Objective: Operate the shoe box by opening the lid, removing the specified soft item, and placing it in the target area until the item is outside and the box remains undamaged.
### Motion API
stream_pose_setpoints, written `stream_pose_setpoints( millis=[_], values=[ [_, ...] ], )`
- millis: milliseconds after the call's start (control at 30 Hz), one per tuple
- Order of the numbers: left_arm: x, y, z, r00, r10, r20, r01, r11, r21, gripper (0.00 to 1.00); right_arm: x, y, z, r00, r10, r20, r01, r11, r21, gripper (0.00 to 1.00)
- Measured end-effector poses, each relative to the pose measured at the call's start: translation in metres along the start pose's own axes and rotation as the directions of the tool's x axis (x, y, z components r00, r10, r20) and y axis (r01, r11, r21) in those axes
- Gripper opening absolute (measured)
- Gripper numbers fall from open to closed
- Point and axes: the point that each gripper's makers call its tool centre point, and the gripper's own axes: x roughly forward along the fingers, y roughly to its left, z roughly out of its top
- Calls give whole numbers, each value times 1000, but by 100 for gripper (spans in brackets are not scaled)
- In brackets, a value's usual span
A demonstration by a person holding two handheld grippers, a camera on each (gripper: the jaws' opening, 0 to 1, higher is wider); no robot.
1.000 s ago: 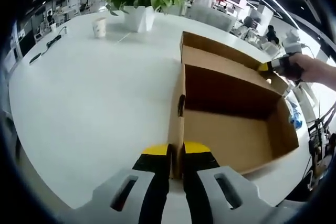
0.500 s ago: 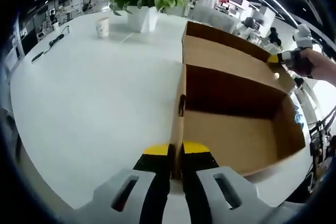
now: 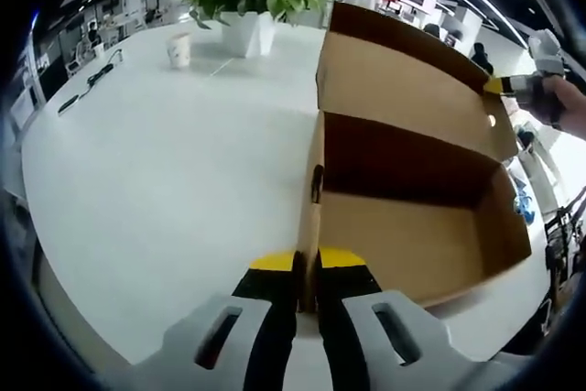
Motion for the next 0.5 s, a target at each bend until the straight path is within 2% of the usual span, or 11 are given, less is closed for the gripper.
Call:
stream_pose_setpoints(
  millis=[367, 433, 500],
  values=[
    [2, -2, 1, 1000, 18, -3, -18, 1000, -10, 5, -33, 8, 2, 998, 15, 67, -13, 999, -30, 0],
    [2, -2, 1, 1000, 20, -4, -20, 1000, -13, 5, -40, 13, 6, 994, 43, 105, -42, 999, -12, 0],
    [2, -1, 1, 1000, 20, -3, -20, 1000, -17, 5, -43, 10, 3, 994, 42, 99, -40, 999, -20, 0]
  ],
)
